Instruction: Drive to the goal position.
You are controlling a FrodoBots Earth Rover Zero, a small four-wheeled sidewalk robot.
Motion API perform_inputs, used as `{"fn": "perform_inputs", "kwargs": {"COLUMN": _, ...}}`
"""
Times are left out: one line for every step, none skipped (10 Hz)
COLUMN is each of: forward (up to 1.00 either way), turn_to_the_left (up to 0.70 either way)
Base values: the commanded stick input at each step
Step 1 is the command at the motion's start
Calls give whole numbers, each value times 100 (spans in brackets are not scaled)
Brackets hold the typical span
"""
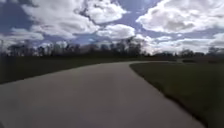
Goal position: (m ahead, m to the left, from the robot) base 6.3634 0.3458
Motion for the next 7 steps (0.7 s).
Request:
{"fn": "perform_inputs", "kwargs": {"forward": 100, "turn_to_the_left": 0}}
{"fn": "perform_inputs", "kwargs": {"forward": 100, "turn_to_the_left": 0}}
{"fn": "perform_inputs", "kwargs": {"forward": 100, "turn_to_the_left": -21}}
{"fn": "perform_inputs", "kwargs": {"forward": 100, "turn_to_the_left": 0}}
{"fn": "perform_inputs", "kwargs": {"forward": 100, "turn_to_the_left": 0}}
{"fn": "perform_inputs", "kwargs": {"forward": 100, "turn_to_the_left": 0}}
{"fn": "perform_inputs", "kwargs": {"forward": 100, "turn_to_the_left": 0}}
